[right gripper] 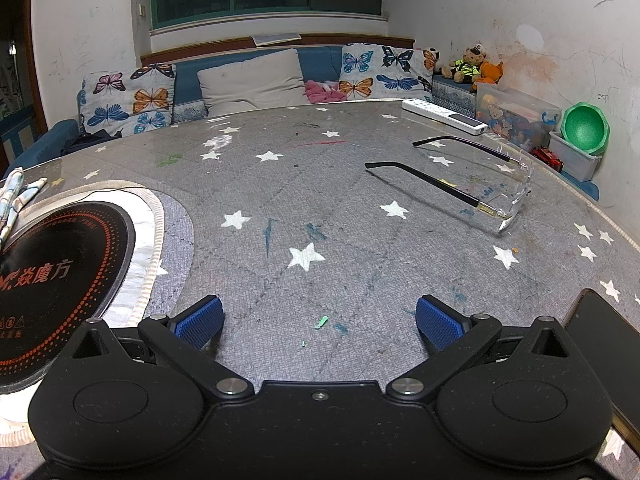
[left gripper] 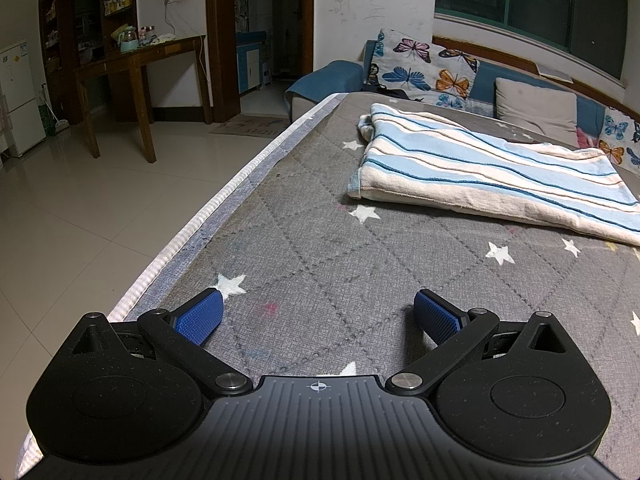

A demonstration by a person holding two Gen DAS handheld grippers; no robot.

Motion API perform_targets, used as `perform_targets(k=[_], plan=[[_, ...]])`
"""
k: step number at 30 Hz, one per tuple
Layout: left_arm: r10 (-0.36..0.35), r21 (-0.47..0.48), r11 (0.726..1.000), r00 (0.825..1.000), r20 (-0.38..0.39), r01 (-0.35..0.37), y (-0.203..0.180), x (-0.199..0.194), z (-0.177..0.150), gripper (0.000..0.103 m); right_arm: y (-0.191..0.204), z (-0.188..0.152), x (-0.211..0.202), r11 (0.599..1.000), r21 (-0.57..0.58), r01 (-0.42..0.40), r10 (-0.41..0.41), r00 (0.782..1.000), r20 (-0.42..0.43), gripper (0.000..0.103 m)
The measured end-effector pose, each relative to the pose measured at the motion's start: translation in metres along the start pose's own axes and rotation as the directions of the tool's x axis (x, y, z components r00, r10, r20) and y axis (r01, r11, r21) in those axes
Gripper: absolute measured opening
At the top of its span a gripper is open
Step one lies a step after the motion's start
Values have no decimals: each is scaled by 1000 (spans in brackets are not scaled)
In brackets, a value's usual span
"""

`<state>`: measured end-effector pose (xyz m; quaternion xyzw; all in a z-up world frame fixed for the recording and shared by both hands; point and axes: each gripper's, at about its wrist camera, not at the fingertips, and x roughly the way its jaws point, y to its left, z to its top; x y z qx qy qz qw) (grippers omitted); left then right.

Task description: Fold clothes

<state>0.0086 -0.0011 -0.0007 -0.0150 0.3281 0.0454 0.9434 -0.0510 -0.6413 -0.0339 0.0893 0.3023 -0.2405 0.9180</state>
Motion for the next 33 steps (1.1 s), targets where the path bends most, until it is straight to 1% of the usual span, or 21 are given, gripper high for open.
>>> perform_targets(k=[27, 33], plan=[[1, 1, 1000, 1000, 0, -1, 0, 0, 0, 102, 0, 1, 0, 1000, -6, 4, -4, 1000, -3, 103], [31, -22, 999, 999, 10, -31, 3, -2, 0, 102, 1, 0, 1, 1000, -6, 5, -5, 1000, -3, 103]])
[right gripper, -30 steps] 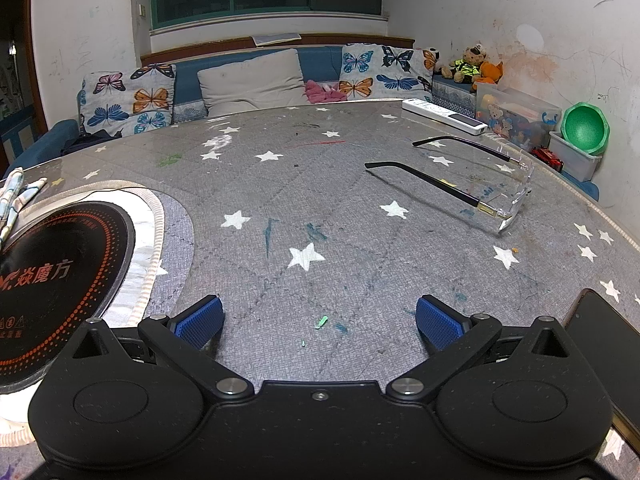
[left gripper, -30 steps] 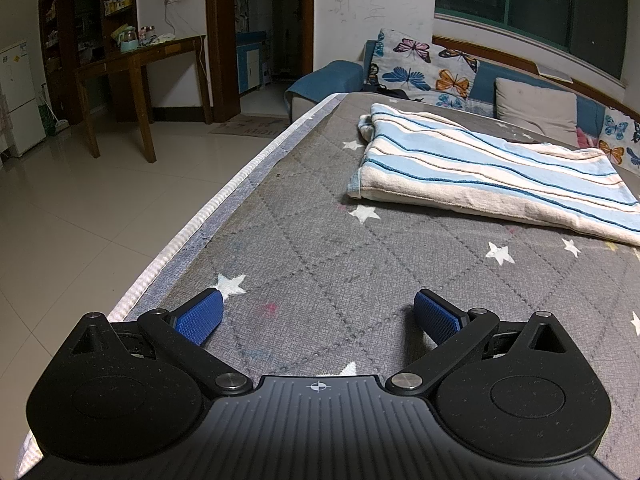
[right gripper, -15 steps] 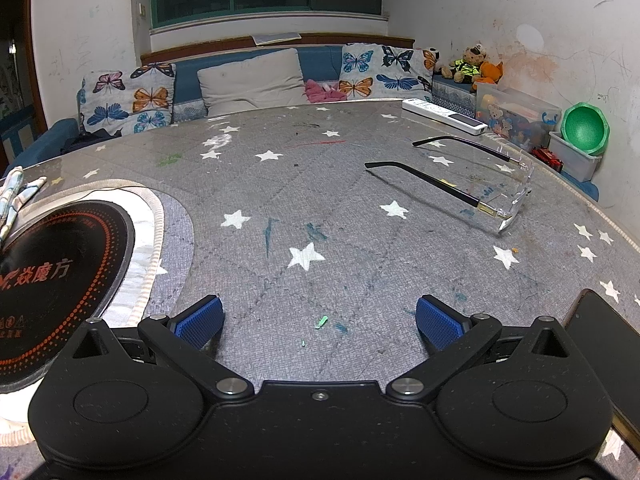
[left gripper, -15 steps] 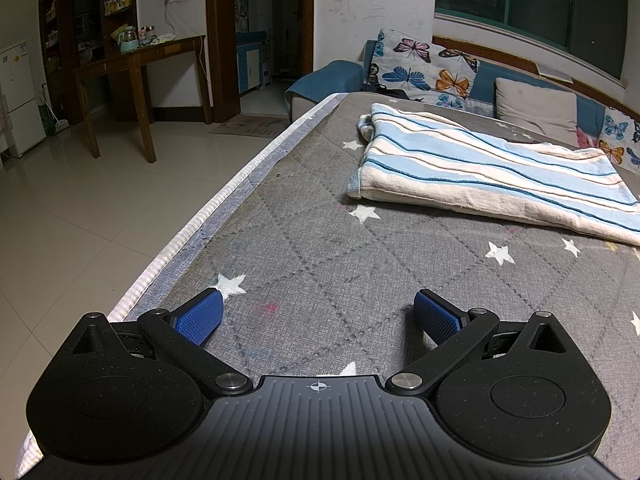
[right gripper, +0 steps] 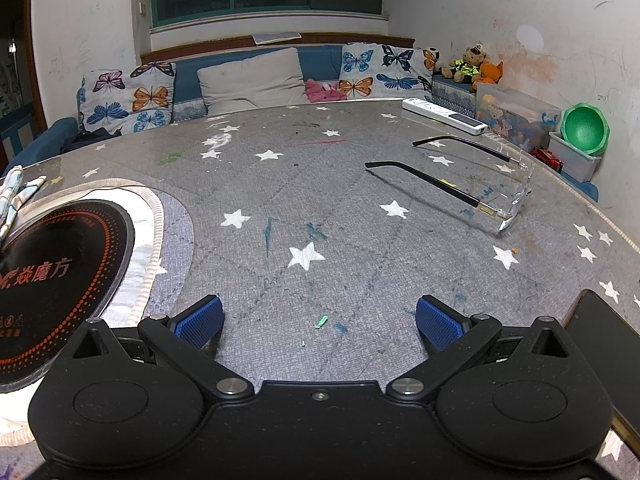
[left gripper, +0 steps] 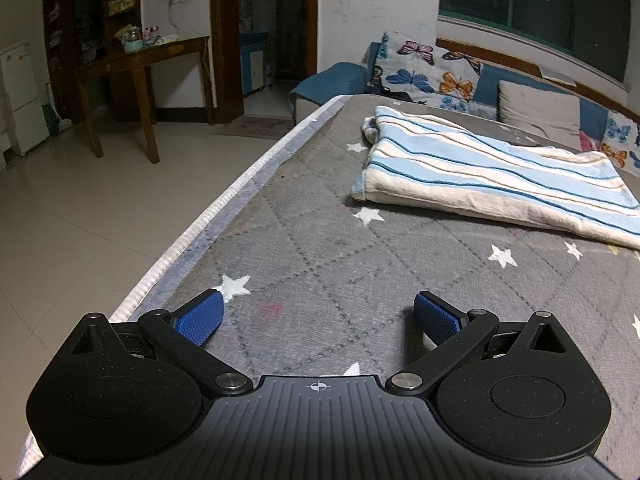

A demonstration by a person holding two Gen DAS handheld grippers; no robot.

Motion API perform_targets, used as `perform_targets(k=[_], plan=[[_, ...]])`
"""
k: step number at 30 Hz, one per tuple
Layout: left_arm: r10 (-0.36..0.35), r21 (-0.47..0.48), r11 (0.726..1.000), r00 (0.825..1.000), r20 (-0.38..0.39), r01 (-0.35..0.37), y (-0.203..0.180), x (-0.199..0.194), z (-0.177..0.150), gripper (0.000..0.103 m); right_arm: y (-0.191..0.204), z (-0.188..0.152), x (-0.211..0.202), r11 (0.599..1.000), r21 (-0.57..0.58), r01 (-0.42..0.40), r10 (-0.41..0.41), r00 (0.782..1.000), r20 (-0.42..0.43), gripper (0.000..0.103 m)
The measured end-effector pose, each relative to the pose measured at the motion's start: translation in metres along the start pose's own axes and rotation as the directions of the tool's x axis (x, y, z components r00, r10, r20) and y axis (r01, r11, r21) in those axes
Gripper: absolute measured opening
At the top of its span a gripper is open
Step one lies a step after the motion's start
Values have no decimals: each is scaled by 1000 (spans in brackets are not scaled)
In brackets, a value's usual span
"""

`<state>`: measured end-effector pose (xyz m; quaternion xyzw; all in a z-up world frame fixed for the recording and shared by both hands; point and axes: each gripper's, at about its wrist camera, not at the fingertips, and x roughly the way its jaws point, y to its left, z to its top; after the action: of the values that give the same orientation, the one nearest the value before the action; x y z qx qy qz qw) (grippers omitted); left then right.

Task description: Fold clothes

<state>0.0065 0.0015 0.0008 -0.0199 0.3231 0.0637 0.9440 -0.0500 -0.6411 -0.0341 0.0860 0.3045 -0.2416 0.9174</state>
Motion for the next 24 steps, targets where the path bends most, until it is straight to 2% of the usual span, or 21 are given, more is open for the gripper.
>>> perform_targets(k=[5, 6, 8, 9, 13, 14, 15, 17, 20, 24], plan=[[102, -109, 989, 994, 40, -97, 15, -9, -2, 101, 0, 0, 0, 1000, 0, 0, 0, 1000, 0, 103], [144, -148, 980, 988, 51, -135, 20, -13, -3, 101, 0, 0, 0, 1000, 0, 0, 0, 1000, 0, 103], [231, -228, 951, 971, 67, -211, 29, -21, -6, 101, 0, 0, 0, 1000, 0, 0, 0, 1000, 0, 103], [251, -247, 942, 966, 68, -228, 32, -23, -7, 101, 0, 0, 0, 1000, 0, 0, 0, 1000, 0, 103], [407, -371, 855, 912, 44, -364, 46, -32, -12, 101, 0, 0, 0, 1000, 0, 0, 0, 1000, 0, 103], [441, -408, 823, 898, 19, -395, 51, -33, -14, 101, 0, 0, 0, 1000, 0, 0, 0, 1000, 0, 103], [449, -423, 812, 893, 9, -404, 54, -34, -15, 101, 0, 0, 0, 1000, 0, 0, 0, 1000, 0, 103], [482, -482, 759, 875, -38, -438, 64, -36, -19, 101, 0, 0, 0, 1000, 0, 0, 0, 1000, 0, 103], [508, -524, 711, 858, -79, -469, 72, -38, -22, 100, 0, 0, 0, 1000, 0, 0, 0, 1000, 0, 103], [503, -522, 708, 859, -98, -475, 75, -38, -22, 100, 0, 0, 0, 1000, 0, 0, 0, 1000, 0, 103]])
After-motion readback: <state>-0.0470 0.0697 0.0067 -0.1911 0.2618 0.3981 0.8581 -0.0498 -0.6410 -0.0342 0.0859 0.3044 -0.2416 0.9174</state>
